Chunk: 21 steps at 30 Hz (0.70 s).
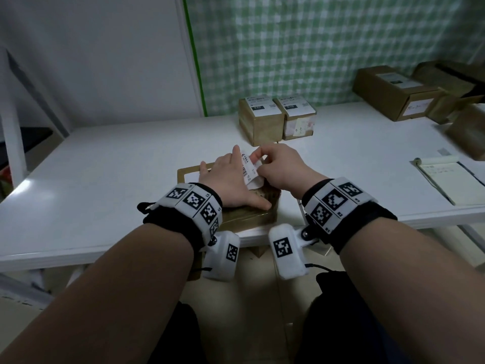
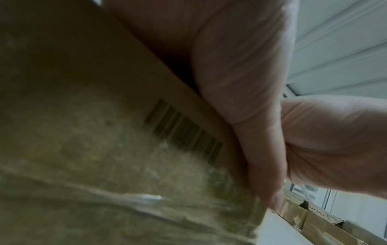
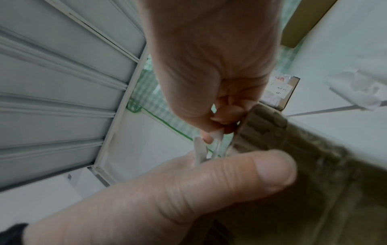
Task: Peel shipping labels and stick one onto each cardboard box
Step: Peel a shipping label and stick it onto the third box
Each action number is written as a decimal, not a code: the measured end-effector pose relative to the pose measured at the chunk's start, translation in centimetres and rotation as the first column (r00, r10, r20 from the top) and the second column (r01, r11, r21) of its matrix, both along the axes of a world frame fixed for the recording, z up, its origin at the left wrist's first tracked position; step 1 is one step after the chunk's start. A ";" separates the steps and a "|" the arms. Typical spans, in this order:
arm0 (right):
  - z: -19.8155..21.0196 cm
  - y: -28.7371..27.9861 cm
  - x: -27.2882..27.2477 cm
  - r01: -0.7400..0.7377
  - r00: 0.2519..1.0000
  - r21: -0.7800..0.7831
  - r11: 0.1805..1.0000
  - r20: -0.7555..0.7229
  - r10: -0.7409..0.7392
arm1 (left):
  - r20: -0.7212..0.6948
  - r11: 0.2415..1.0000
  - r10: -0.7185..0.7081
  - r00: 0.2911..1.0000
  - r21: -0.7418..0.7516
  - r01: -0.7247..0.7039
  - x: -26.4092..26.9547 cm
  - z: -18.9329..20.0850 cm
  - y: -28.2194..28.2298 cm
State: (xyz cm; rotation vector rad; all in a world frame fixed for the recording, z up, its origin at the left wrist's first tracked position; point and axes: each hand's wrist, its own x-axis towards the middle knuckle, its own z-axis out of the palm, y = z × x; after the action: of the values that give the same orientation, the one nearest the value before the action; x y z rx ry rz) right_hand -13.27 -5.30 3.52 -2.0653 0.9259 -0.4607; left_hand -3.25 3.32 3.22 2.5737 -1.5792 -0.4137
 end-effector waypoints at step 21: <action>-1.1 -2.2 -2.3 0.096 0.995 0.060 0.994 -0.004 -0.096 | 0.042 0.997 -0.028 0.999 0.076 0.025 -1.3 0.5 -1.1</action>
State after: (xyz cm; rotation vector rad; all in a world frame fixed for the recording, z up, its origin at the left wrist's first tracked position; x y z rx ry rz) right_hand -15.53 -7.47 2.46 -1.9732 1.0310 -0.4769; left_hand -4.52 2.22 3.72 2.6375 -1.6447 -0.4310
